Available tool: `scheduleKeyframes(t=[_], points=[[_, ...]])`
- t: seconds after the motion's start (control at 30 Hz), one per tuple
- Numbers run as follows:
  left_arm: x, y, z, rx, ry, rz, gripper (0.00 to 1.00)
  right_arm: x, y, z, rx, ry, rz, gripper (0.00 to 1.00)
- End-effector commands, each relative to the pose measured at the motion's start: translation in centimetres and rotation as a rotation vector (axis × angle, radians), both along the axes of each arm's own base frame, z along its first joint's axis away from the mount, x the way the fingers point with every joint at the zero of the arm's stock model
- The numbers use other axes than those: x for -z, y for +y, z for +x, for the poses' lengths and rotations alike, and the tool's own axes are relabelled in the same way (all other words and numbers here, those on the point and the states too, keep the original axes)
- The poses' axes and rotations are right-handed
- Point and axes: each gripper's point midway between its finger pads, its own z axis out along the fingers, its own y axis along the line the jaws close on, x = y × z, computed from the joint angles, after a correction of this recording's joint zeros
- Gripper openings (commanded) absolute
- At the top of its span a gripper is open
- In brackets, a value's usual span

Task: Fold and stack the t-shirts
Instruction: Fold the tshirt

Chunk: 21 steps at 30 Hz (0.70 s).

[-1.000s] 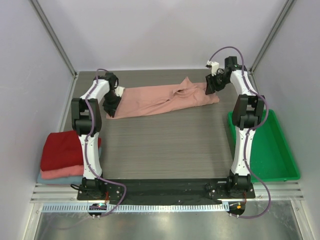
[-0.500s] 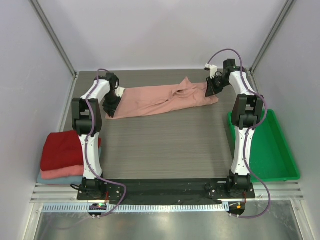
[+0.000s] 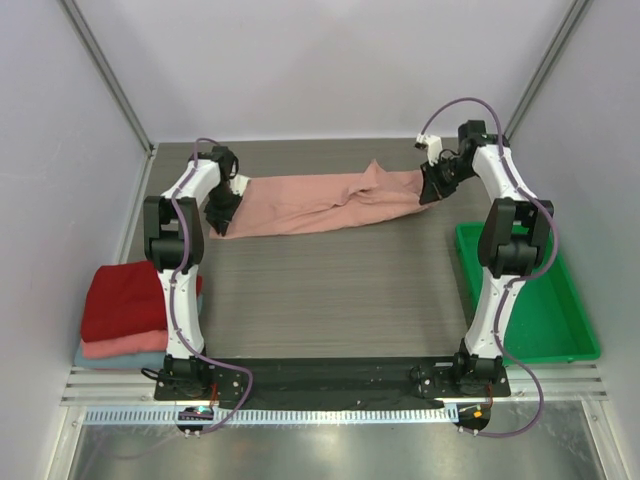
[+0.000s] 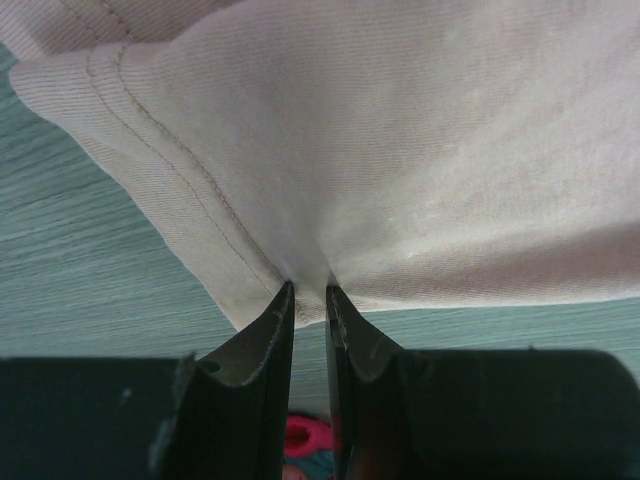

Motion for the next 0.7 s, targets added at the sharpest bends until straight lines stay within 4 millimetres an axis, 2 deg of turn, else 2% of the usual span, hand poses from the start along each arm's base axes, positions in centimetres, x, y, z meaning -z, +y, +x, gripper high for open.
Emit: scheduleKeyframes(t=[0.0,0.1,0.3,0.37,0.4,0.47,0.53,0.6,0.67], points=[[-1.0,0.8,0.0,-0.001,-0.025,0.016,0.20,-1.4,0.1,-3.4,-0.058,0.009,-0.002,0.04],[-1.3,1.2,0.0,-0.009,-0.032,0.017,0.20,-0.5,0.1,-5.2,-0.084,0.038,-0.012,0.04],[-1.9,2.4,-0.2,-0.033,-0.043,0.016,0.20,3.0,-1.1,-10.5,-0.147,0.139,-0.086,0.05],[-1.9,2.5,-0.4,-0.032,-0.038,0.017,0.20,3.3,-1.7,-11.4,-0.169,0.141,-0.128,0.08],[-1.9,2.6,-0.4,-0.035,-0.033,0.015,0.20,3.6,-2.0,-12.1,-0.171,0.155,-0.139,0.15],[-2.1,2.4,-0.4,-0.034,-0.036,0.006,0.20,2.8,-2.7,-12.1,-0.171,0.135,-0.163,0.18],[-2.6,2.2,0.0,-0.031,-0.052,-0.007,0.20,1.1,-2.9,-11.4,-0.159,0.099,-0.157,0.27],[-3.5,1.7,0.2,-0.030,-0.065,-0.032,0.20,-1.2,-2.5,-9.6,-0.127,0.036,-0.118,0.34],[-4.3,1.4,0.7,-0.029,-0.089,-0.051,0.20,-2.2,-2.1,-8.5,-0.087,0.025,-0.088,0.36]])
